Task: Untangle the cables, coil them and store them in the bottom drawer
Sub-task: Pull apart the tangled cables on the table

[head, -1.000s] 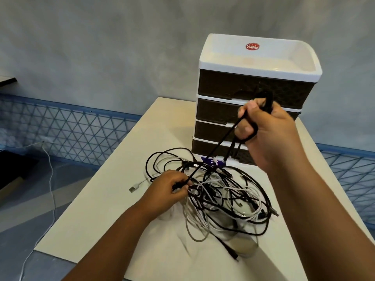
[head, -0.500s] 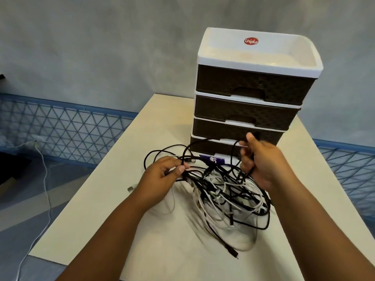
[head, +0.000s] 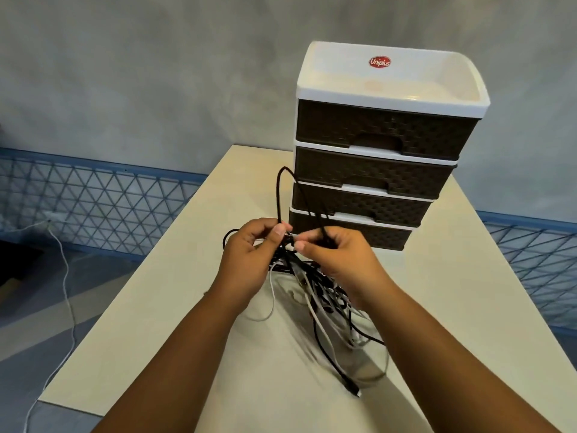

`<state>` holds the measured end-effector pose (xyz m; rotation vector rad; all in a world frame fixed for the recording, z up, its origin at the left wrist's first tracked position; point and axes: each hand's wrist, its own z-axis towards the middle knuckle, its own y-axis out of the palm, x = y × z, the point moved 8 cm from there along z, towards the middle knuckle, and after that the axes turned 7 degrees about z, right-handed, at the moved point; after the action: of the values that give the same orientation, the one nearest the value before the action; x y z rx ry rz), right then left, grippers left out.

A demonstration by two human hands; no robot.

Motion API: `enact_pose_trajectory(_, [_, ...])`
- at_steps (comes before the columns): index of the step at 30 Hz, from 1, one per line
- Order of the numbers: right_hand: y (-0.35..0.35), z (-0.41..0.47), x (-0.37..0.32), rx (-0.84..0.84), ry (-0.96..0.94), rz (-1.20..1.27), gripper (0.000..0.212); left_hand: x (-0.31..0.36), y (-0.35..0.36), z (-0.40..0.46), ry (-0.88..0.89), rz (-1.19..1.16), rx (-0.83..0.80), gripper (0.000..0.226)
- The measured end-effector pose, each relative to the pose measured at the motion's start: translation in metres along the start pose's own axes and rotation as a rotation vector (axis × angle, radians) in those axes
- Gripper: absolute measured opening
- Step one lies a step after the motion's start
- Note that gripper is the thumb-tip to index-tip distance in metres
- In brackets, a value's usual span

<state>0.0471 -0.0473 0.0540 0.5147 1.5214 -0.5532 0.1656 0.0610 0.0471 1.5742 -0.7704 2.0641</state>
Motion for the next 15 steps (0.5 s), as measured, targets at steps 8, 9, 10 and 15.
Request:
enact_pose_trajectory(8, [0.011,0.001,-0.002,0.044,-0.051,-0.109,0.005,0.009,0.007,0.000,0.028,-0.019,-0.058,0.017])
enact_pose_trajectory(9, [0.012,0.001,-0.001,0.047,-0.050,-0.124,0.005,0.009,0.007,0.000,0.033,-0.031,-0.064,0.018])
enact_pose_trajectory(10, [0.013,0.002,-0.001,0.046,-0.051,-0.140,0.006,0.009,0.007,0.000,0.037,-0.047,-0.070,0.019])
enact_pose_trajectory(15, [0.012,0.002,0.004,0.067,-0.044,-0.119,0.012,-0.004,0.007,-0.002,0.012,-0.002,-0.134,0.022])
